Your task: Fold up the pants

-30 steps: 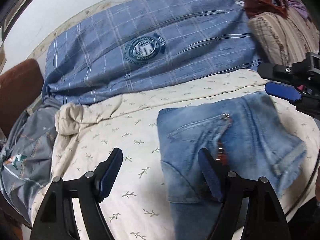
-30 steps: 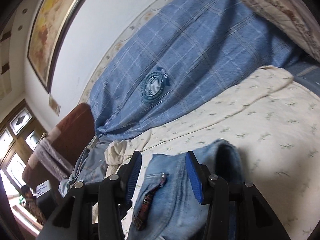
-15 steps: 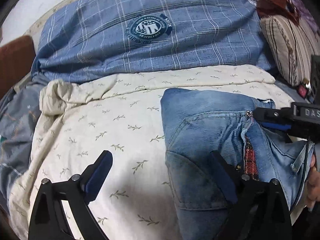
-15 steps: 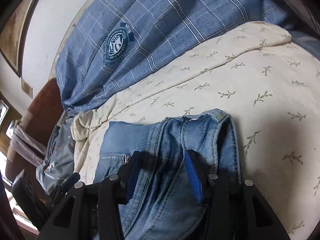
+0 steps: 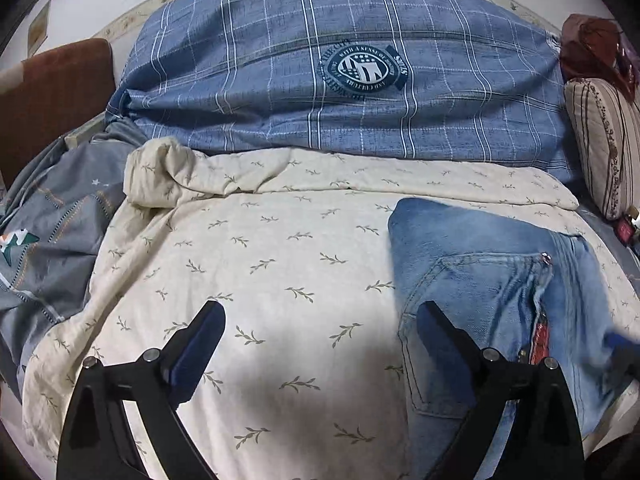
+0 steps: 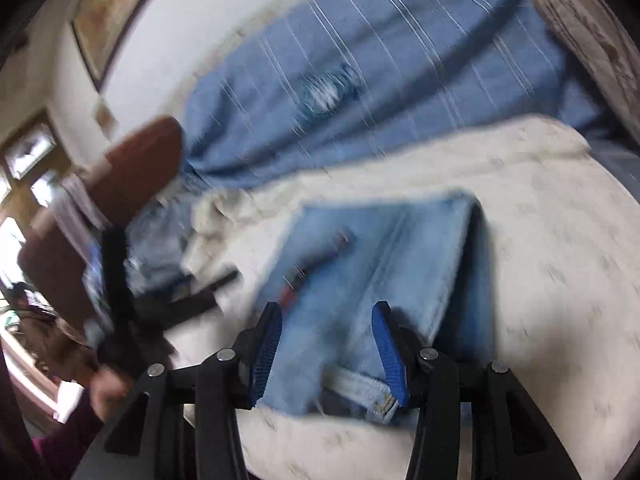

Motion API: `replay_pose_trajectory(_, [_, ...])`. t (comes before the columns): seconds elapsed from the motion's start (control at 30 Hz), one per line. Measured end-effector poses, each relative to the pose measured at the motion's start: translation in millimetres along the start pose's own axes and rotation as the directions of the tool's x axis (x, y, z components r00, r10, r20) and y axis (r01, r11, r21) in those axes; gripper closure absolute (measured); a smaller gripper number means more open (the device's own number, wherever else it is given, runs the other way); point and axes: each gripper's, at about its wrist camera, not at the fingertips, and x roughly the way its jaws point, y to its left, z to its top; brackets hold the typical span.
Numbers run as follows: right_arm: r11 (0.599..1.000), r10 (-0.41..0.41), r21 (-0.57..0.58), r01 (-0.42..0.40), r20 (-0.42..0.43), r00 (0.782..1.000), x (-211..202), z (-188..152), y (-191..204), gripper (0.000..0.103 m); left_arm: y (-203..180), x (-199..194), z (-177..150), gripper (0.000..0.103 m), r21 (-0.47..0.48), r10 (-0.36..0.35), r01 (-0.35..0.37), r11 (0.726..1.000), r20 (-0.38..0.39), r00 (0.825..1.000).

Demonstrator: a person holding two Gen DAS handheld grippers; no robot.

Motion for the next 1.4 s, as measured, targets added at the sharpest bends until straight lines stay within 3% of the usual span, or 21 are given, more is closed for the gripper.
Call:
replay_pose_trajectory(0.07, [0.998,-0.051,0.026,0.053,-0.071,0.996,12.5,-11.8,-12.0,0.052,-6.3,4.8,-3.2,0.007,0.02,-0.006,0.006,1.0,-0.024,1.0])
replay_pose_trajectory(0.2, [0.995,-0.095,-0.029,0.094,-0.047,0.994,14.8,-11.8,-8.9,0.051,-23.1,19.3,-13.2,0.007,0.086,0.016,-0.008,0.996,-0.089,0.996])
replay_pose_trajectory(0.4, [0.993,-0.117,-0.007,0.117,-0.029,0.993,12.5,-8.5,-5.7,0.05,-18.5,9.5,-12.1,0.007,0.07,0.001,0.003,0.998,-0.062,0.998])
replay_pose_trajectory(0.67, [0.998,-0.068,-0.006,0.07,0.176,0.982,-20.9,2.8,8.2,0.05,-7.3,-3.1,-2.9,0.007,0.027,-0.01,0.011,1.0,-0.015,1.0])
replay_pose_trajectory(0.8, [0.998,-0.061,-0.013,0.065,0.203,0.977,-20.0,7.1,16.1,0.05,-6.5,-6.6,0.2,0.007,0.024,-0.021,0.021,0.999,0.0,1.0])
replay_pose_trajectory(1.03, [0.996,-0.061,-0.052,0.069,0.134,0.989,1.3,4.7,26.4,0.05,-6.0,-12.0,1.0,0.007,0.023,-0.025,0.025,0.999,0.017,1.0])
replay_pose_trajectory(1.2, [0.988,-0.144,-0.056,0.145,0.023,0.989,27.3,-0.4,21.6,0.046,-7.5,-13.2,1.0,0.007,0.022,-0.021,0.021,1.0,0.023,1.0])
replay_pose_trajectory(1.4, [0.991,-0.13,-0.035,0.131,0.034,0.991,24.3,-0.1,17.9,0.044,-10.0,-14.7,0.6,0.007,0.03,-0.013,0.012,0.999,0.033,0.999])
